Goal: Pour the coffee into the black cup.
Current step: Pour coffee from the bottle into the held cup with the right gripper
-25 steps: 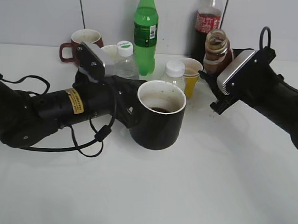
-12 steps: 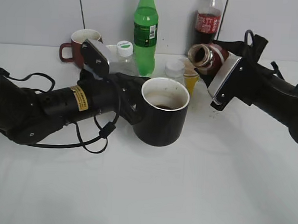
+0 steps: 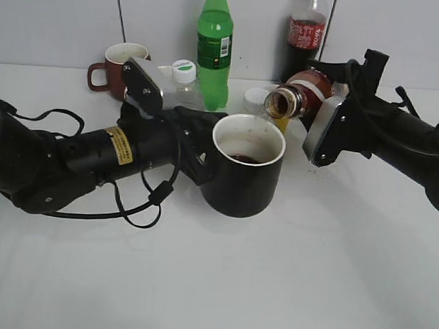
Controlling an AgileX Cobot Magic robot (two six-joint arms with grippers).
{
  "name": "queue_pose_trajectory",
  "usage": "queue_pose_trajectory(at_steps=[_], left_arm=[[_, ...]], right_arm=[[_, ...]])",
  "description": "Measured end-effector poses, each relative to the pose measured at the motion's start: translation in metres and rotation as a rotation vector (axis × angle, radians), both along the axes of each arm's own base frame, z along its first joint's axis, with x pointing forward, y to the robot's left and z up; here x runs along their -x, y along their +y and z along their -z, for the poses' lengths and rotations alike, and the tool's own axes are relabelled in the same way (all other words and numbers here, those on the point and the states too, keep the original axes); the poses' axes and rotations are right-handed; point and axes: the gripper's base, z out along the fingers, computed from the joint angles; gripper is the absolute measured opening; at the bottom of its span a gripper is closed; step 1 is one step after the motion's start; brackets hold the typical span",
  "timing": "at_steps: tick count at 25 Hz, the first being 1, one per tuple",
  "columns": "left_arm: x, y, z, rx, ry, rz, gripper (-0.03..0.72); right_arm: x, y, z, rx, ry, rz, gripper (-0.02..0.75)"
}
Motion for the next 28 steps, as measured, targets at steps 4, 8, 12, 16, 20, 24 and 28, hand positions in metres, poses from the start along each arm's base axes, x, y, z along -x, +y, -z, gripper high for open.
queue_pose_trajectory(at_steps=[4,8,12,16,20,24,28], left_arm=[[0.0031,-0.0041,-0.0012,0.01,-0.008,0.018,0.054],[0.0044,-0.0057,0.0022,0.013,-0.005,0.029,0.052],[0.0061,-0.0068,0.0068,-0.005,-0.001,0.054,0.052],[0.0068,-0.0073,0.0066,-0.005,-0.004,0.061,0.052],[0.0068,-0.0073,0.0066,-0.005,-0.004,0.061,0.052],[0.0077,-0.0078,0.0069,-0.01,-0.006,0.073,0.052],[0.0081,-0.008,0.0074,-0.017,-0.005,0.078,0.052]], right_arm=[[0.0,0.0,0.0,0.055,-0.042,-0.001,0.505],[0.0,0.0,0.0,0.109,-0.083,-0.003,0.505],[0.0,0.0,0.0,0.142,-0.108,-0.003,0.505],[0.0,0.0,0.0,0.189,-0.143,-0.004,0.505],[0.0,0.0,0.0,0.215,-0.163,-0.005,0.505],[0.0,0.0001,0.0,0.259,-0.196,-0.007,0.505],[0.0002,0.0003,0.0,0.269,-0.205,-0.01,0.505]])
